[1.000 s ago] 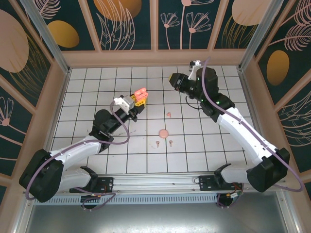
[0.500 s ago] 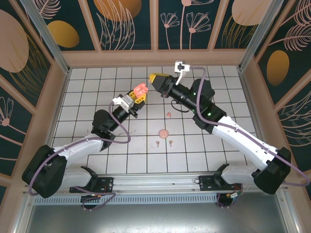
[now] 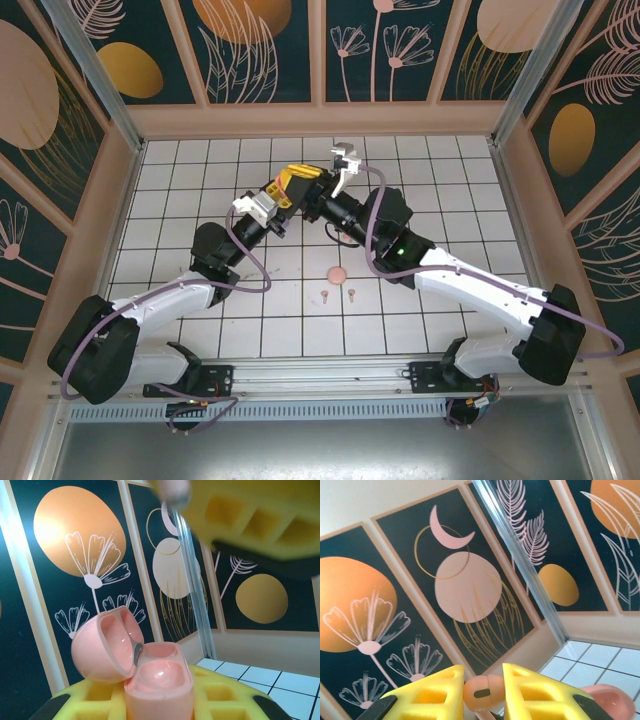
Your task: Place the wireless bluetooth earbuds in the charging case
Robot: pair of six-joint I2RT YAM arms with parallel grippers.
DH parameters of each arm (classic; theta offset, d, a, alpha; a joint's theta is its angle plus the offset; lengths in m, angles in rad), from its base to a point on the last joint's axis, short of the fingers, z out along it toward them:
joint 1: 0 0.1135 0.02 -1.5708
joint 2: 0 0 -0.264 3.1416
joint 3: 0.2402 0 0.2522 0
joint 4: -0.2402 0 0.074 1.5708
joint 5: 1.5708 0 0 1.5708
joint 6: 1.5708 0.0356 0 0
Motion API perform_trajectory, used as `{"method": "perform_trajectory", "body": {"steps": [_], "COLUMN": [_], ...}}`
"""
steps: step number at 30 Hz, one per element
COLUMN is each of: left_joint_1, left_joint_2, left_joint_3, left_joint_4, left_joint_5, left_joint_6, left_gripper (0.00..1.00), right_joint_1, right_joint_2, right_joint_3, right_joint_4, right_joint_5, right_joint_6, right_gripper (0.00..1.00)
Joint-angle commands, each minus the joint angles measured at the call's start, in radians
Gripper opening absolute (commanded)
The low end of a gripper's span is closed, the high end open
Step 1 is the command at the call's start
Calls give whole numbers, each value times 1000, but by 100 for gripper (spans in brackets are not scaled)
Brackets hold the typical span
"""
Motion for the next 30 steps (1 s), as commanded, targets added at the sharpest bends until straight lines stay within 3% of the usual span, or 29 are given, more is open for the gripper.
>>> {"method": "perform_trajectory", "body": {"steps": [1, 30], "left_joint_1": [-5, -5], "left_joint_2": [-7, -33], "left_joint_3": [25, 35], "left_joint_4": [32, 16], "left_joint_5": [-10, -11], "left_joint_6": [19, -13], "left_gripper": [0, 0], "right_joint_1": [6, -6], "right_joint_2": [11, 66], "right_joint_3": [-23, -64], "right_joint_4": [94, 124], "right_joint_5": [58, 86], "right_joint_6": [-14, 37], "right_gripper": [22, 21]}}
